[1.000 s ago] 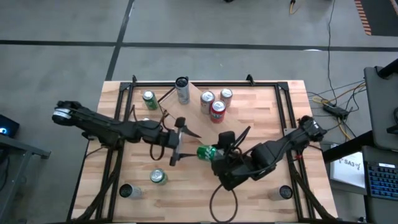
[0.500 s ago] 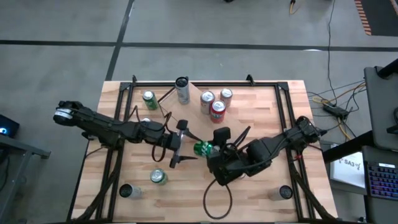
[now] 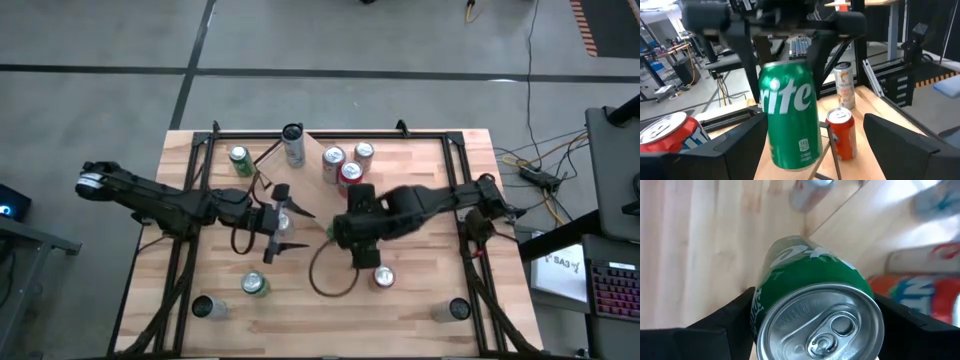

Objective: Place canned beverage on shelf
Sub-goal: Put the bottom right green soda can on the shelf

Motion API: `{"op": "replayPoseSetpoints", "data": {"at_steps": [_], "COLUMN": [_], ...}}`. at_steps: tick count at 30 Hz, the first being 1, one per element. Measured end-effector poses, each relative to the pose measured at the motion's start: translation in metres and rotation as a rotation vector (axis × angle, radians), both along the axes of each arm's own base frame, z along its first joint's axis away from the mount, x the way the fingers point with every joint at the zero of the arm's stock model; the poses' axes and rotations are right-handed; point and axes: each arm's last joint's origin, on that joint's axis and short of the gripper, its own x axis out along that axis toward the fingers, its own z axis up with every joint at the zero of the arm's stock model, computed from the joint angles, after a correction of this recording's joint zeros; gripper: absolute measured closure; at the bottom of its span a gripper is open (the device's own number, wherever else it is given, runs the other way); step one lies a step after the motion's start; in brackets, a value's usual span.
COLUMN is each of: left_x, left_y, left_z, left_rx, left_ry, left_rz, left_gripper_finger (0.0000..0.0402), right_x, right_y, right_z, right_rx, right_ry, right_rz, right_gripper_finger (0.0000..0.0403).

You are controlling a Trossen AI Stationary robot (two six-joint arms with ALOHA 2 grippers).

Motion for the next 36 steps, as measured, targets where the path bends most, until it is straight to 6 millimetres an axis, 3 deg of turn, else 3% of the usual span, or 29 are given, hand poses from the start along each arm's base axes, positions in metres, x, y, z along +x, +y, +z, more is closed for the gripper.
{"op": "replayPoseSetpoints", "data": {"at_steps": [9,20,26,36], "left_x": [-0.006,-0.018,-0.023,-0.028], "left_y": [0.001,0.009,0.012,0.013], "left_z": [0.003,0.015,0.013,0.015], "left_rx": [0.004,-0.069,-0.073,-0.077], "left_ry": [0.01,-0.038,-0.042,-0.053], "left_rz": [0.008,0.205,0.246,0.245], "left_gripper_finger": [0.0088,0.0088,0.0088,0.0088], "right_x": [-0.001,0.001,0.002,0.002], "right_y": [-0.033,-0.06,-0.059,-0.059], "right_z": [-0.002,-0.001,-0.004,-0.004], "right_rx": [0.091,0.191,0.192,0.212], "right_ry": [0.097,0.103,0.124,0.116], "right_rz": [-0.035,-0.131,-0.062,-0.139], "right_gripper_finger": [0.0116,0.0116,0.0116,0.0116]}}
